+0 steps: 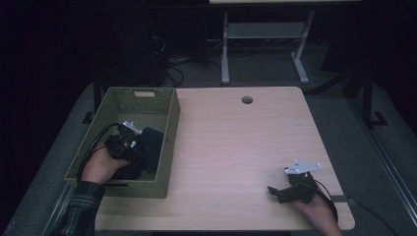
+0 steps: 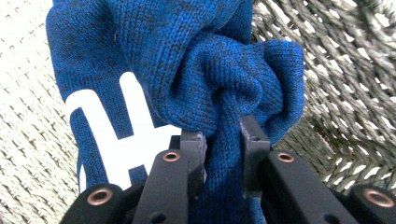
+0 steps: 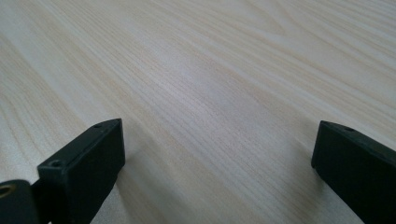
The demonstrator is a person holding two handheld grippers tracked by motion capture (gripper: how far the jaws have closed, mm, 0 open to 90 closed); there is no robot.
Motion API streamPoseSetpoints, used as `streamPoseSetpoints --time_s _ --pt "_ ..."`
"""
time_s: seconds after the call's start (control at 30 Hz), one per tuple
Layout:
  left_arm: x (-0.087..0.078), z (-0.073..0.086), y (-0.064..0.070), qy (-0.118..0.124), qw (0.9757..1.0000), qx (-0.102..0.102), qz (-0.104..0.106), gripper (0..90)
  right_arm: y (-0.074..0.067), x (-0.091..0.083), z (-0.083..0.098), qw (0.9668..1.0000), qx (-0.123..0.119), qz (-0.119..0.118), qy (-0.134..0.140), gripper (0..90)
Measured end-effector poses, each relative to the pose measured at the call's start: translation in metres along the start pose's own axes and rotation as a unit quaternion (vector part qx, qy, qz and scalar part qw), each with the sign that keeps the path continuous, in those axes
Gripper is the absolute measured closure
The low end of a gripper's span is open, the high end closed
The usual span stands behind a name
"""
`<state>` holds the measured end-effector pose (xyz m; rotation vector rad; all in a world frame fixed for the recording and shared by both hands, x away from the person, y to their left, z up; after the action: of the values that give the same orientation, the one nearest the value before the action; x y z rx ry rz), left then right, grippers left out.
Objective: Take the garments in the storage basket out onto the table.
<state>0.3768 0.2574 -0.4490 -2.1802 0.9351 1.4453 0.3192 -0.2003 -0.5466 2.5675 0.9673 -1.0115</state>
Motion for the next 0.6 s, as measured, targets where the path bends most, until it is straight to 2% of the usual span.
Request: streamPoseSetpoints --time_s 0.07,0.4,0.6 --pt "-0.003 -0.001 0.0 -0.002 1.0 0.006 -0.002 77.0 0.0 0.0 0.0 1.0 0.0 0.0 0.0 2.2" --pt "-0.025 -0.007 -0.002 0.009 0.9999 0.005 -0.012 77.6 0.0 0.0 0.0 1.0 0.0 0.0 0.0 2.2" --pt "-0.047 -0.014 -0.007 0.021 0.9994 0.01 -0.027 77.8 0.0 0.0 0.0 1.0 0.0 0.0 0.0 2.2"
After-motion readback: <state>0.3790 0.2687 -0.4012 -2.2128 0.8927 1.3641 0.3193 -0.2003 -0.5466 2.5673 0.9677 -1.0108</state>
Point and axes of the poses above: each handheld gripper's, and its own axes: x roughly forward along the jaws, z roughly out of its underside, y roughly to its right, the point moved 9 cm from there along x, roughly forward along the jaws, and after that the axes turned 3 degrees about y, right-handed, at the moved point
